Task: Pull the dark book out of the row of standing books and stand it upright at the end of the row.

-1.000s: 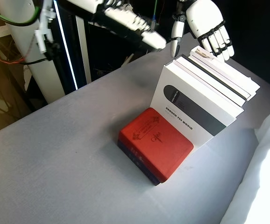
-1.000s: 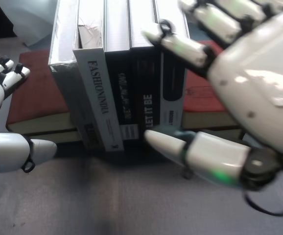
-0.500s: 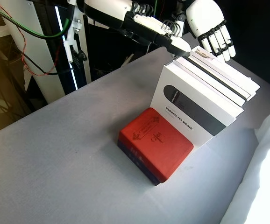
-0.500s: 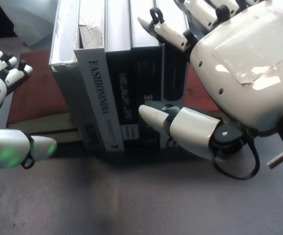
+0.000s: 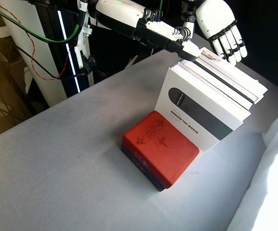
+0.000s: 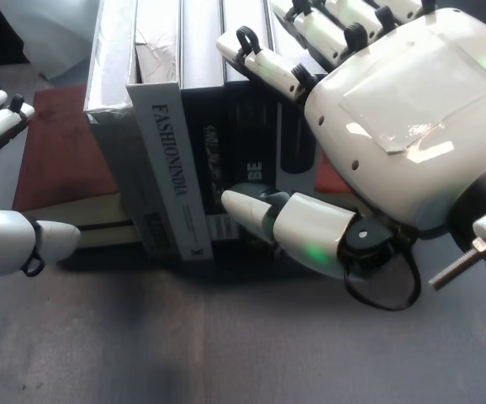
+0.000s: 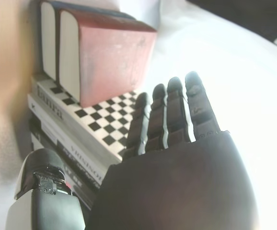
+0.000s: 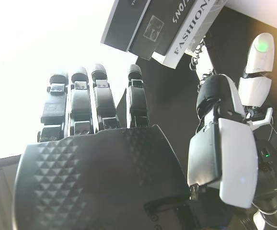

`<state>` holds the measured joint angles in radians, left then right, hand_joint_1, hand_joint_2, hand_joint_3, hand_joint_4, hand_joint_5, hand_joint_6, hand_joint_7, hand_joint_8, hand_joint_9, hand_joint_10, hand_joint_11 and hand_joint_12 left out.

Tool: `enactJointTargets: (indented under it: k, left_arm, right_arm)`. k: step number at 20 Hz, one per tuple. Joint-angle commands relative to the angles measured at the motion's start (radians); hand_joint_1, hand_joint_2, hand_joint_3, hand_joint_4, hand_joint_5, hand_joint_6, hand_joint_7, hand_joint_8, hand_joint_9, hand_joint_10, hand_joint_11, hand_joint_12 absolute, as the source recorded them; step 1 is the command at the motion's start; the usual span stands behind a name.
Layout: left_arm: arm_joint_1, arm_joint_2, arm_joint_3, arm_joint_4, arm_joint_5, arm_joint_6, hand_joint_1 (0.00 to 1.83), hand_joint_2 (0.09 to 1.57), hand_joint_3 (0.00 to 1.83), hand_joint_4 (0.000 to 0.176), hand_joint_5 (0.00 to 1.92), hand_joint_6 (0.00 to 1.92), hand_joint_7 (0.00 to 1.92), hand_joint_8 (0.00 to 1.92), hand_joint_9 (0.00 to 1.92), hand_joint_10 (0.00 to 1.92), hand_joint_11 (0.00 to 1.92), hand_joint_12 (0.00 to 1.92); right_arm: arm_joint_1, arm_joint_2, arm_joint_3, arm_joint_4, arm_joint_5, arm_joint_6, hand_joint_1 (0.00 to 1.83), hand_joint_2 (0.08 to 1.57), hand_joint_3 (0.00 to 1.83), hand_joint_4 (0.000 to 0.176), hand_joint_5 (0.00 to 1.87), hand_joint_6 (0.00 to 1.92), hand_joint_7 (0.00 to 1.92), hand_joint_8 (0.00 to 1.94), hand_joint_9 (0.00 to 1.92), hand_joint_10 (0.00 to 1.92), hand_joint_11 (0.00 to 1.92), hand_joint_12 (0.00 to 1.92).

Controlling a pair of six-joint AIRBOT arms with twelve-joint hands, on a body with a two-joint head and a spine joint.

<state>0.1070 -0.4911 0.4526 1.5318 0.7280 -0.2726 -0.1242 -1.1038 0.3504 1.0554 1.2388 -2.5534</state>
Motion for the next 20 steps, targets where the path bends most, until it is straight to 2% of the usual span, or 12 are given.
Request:
enactJointTargets:
  k: [1,9,14,20]
  left_arm:
    - [-0.01,0.007,0.005,0.069,0.038,0.004,0.0,1.04,0.0,0.0,0.07,0.0,0.05,0.0,0.04,0.01,0.03,0.06]
    - [-0.01,0.007,0.006,0.069,0.038,0.007,0.0,1.04,0.0,0.0,0.07,0.0,0.04,0.0,0.02,0.0,0.01,0.06]
    - [-0.01,0.007,0.007,0.069,0.038,0.008,0.0,1.05,0.0,0.0,0.07,0.0,0.04,0.0,0.03,0.0,0.01,0.07]
    - [-0.01,0.008,0.007,0.069,0.038,0.008,0.0,1.06,0.01,0.0,0.07,0.0,0.04,0.0,0.03,0.01,0.02,0.1]
  right_arm:
    - [0.002,0.005,-0.001,-0.095,0.041,0.006,0.0,1.12,0.01,0.0,0.05,0.0,0.05,0.0,0.04,0.01,0.0,0.0]
    - [-0.004,0.004,0.015,-0.095,0.033,0.012,0.0,1.11,0.01,0.0,0.01,0.0,0.0,0.0,0.0,0.0,0.0,0.0]
    - [-0.038,0.005,0.015,-0.095,0.031,0.01,0.0,1.11,0.0,0.0,0.0,0.0,0.0,0.0,0.0,0.0,0.0,0.0]
    - [-0.042,0.006,0.008,-0.046,0.027,-0.014,0.0,1.11,0.0,0.0,0.0,0.0,0.0,0.0,0.0,0.0,0.0,0.0]
